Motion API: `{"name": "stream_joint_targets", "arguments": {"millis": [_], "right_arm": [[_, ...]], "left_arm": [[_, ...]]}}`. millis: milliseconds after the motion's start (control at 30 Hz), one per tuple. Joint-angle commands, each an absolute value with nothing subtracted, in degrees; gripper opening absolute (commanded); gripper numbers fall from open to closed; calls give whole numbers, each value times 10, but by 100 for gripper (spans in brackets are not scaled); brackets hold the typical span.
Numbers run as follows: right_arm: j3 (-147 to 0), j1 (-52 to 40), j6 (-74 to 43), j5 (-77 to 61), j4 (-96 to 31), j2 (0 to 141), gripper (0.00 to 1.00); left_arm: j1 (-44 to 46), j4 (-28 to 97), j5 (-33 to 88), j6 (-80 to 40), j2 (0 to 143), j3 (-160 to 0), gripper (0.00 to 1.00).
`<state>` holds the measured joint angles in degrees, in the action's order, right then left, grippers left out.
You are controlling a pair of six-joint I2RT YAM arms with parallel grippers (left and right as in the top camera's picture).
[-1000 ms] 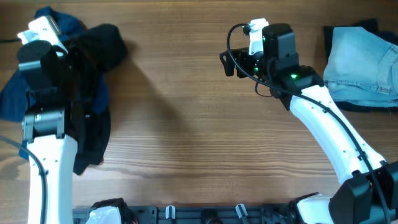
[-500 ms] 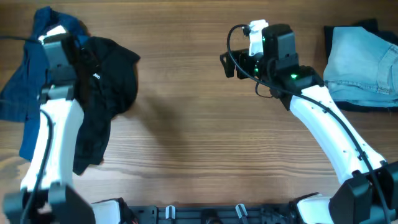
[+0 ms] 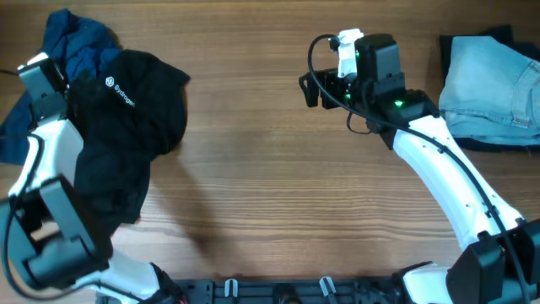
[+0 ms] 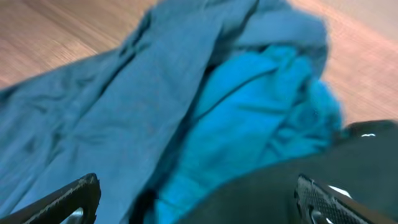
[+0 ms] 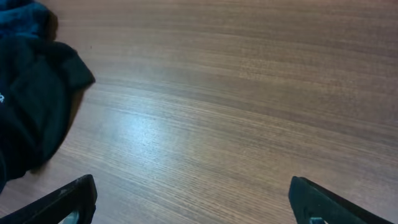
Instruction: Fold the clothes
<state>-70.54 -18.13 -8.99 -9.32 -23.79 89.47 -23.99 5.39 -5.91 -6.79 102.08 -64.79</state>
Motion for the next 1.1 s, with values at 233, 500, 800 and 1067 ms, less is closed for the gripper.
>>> {"name": "stream_joint_targets", "arguments": {"millis": [233, 500, 800, 1067], "right_arm": [[-718, -181, -94, -88, -252, 894, 100], [-718, -181, -93, -88, -251, 895, 100], [-718, -181, -94, -88, -251, 896, 99], [-718, -181, -94, -88, -243, 896, 100]], "left_arm": [[-294, 12, -37, -17, 1134, -653, 88], [-309, 12, -37, -20, 1133, -653, 51], [-309, 21, -40, -34, 1082, -653, 31], [-309, 38, -46, -39, 974, -653, 4]]}}
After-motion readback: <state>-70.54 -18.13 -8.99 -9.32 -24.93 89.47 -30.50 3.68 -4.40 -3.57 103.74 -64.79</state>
